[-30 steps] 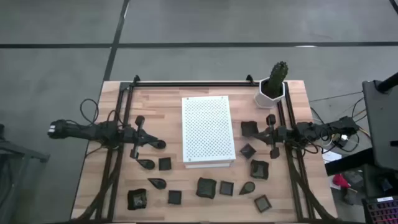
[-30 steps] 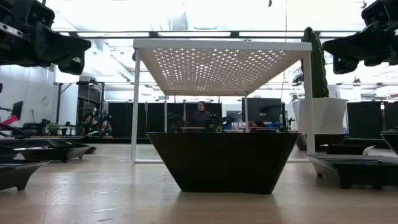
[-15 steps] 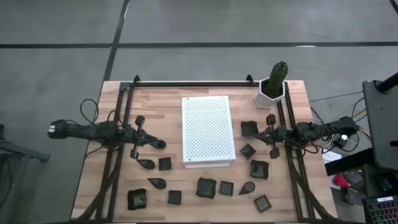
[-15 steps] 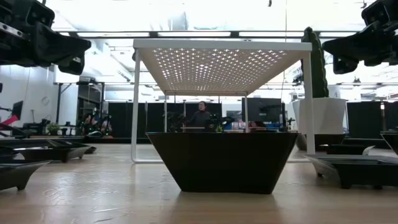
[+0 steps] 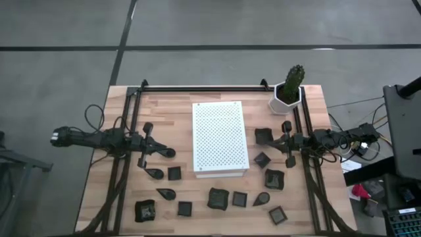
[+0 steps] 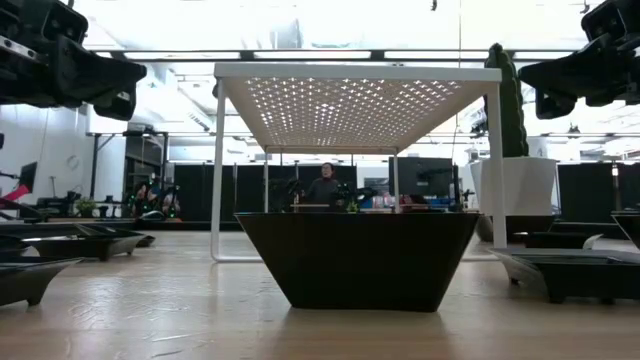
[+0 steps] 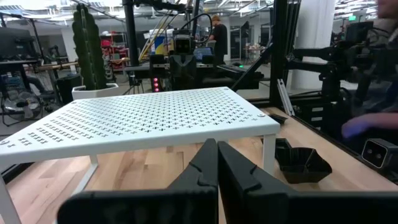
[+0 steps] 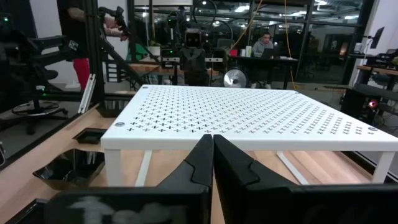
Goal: Pick & Place Mini shaped plates
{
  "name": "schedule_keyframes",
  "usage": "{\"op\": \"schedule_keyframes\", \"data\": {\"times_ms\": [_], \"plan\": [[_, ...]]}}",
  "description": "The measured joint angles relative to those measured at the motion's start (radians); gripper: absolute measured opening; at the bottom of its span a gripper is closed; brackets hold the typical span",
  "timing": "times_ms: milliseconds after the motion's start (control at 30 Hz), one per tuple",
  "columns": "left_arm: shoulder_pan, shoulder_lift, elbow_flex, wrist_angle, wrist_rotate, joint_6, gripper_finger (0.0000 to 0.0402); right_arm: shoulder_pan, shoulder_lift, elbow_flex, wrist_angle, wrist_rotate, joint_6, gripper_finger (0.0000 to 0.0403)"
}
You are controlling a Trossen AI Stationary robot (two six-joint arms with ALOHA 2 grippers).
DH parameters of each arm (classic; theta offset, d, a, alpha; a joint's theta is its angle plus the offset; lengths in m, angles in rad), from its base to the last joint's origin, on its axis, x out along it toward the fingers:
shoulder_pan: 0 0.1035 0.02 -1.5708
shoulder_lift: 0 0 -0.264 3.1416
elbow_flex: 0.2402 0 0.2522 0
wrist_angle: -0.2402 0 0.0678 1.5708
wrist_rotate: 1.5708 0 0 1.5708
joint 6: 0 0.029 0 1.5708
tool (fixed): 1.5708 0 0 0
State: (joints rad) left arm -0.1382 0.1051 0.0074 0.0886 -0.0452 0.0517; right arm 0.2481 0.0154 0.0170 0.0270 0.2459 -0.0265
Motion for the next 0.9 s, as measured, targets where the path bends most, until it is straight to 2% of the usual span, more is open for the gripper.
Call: {"op": "schedule_keyframes", "data": {"times_ms": [900], "plan": [[0.0,0.0,0.0,0.0,0.0,0.0,0.0,0.0,0.0,0.0,0.015,0.0,0.0,0.0008]]}}
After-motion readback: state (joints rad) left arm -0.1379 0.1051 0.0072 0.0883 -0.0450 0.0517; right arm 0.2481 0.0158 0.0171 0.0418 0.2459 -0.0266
